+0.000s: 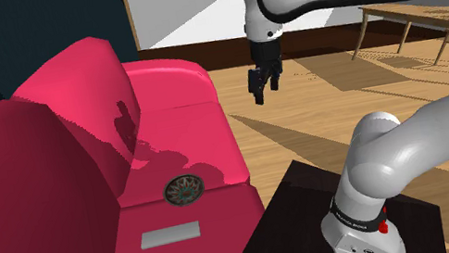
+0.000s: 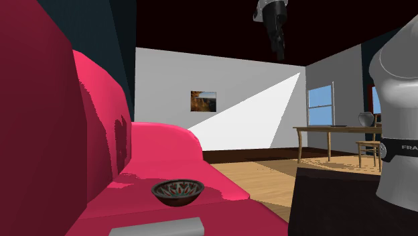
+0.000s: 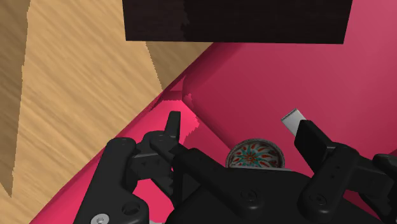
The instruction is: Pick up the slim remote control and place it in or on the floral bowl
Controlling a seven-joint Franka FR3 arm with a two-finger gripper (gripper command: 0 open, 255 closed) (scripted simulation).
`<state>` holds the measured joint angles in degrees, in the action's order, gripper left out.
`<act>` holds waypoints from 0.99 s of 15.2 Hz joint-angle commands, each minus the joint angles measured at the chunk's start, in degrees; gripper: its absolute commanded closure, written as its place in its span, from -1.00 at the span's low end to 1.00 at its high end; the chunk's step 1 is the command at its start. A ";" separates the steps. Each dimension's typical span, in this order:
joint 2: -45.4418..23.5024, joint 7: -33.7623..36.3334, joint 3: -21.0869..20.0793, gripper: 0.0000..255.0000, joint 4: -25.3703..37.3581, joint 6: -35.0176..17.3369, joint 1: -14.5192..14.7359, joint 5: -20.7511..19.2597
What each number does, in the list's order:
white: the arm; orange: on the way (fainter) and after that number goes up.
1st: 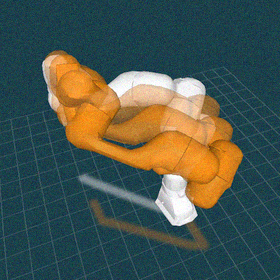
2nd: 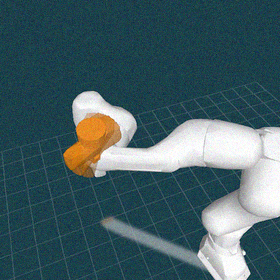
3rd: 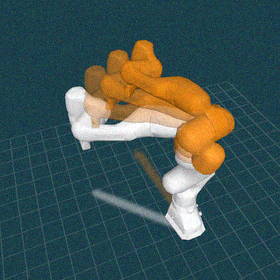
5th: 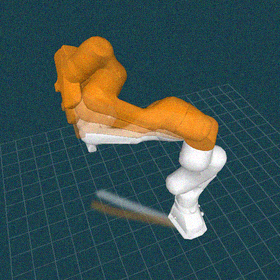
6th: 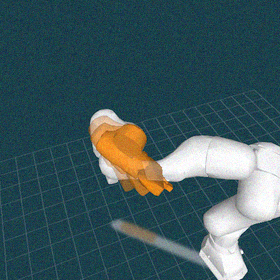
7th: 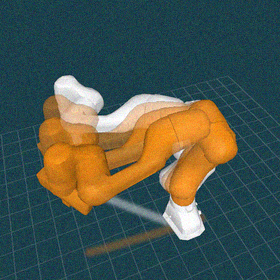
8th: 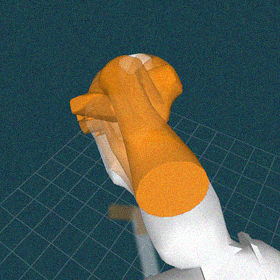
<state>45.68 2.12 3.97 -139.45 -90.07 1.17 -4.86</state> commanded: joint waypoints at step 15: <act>-20.16 -3.20 -2.36 -1.00 -7.27 -28.52 6.59 3.03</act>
<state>27.53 -1.06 2.02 -146.59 -116.22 7.11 -2.21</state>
